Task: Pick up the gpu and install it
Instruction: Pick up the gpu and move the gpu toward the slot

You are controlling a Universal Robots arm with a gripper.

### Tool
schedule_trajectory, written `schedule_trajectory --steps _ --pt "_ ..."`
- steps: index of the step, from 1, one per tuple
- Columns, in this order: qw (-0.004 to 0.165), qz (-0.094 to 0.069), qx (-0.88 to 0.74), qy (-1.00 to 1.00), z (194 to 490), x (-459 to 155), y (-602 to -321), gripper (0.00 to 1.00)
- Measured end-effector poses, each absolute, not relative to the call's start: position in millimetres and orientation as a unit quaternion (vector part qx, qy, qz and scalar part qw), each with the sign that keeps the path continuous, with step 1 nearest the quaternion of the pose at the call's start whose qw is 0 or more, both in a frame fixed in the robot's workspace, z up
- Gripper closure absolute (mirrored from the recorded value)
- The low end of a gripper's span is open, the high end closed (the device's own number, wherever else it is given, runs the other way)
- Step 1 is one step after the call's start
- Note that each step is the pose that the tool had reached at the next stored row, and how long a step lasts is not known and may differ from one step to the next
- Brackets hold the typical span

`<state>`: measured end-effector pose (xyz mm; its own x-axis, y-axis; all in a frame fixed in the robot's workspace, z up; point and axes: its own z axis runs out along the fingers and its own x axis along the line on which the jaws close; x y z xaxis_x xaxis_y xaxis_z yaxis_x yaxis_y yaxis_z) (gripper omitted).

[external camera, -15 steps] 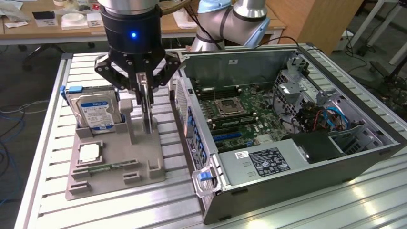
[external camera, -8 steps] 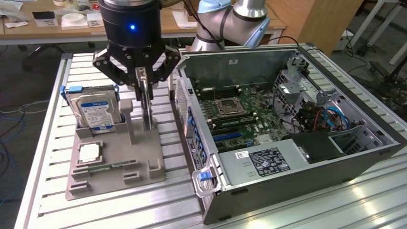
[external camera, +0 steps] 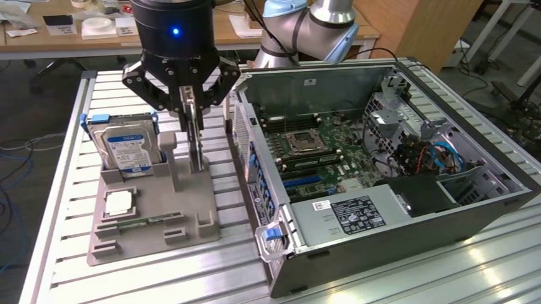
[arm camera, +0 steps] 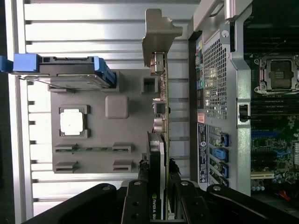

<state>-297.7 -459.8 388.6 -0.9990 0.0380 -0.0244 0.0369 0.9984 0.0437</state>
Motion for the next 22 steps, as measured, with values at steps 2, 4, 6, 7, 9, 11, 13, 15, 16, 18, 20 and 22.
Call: schedule_trajectory --steps 2,4,6,7,9,11,13,15,16,18,20,22 --pt "0.013 0.022 0.019 1.000 389 -298 -460 0.73" --pt "0.012 0.022 0.019 1.000 390 -298 -460 0.73" --pt "0.013 0.022 0.019 1.000 392 -298 -460 0.73" --pt "0.013 0.022 0.019 1.000 394 -298 -460 0.73" --pt "0.013 0.022 0.019 1.000 398 -298 -460 0.73" --pt "0.013 0.022 0.019 1.000 403 -298 -460 0.73" --pt "0.013 0.022 0.019 1.000 408 -298 -460 0.73" --pt "0.013 0.022 0.019 1.000 412 -298 -460 0.73" --pt "0.013 0.022 0.019 1.000 414 -298 -460 0.73" --pt "0.013 0.022 0.019 1.000 417 -298 -460 0.73" --pt "0.013 0.022 0.019 1.000 418 -298 -460 0.73" --pt "0.013 0.022 0.019 1.000 419 -298 -460 0.73"
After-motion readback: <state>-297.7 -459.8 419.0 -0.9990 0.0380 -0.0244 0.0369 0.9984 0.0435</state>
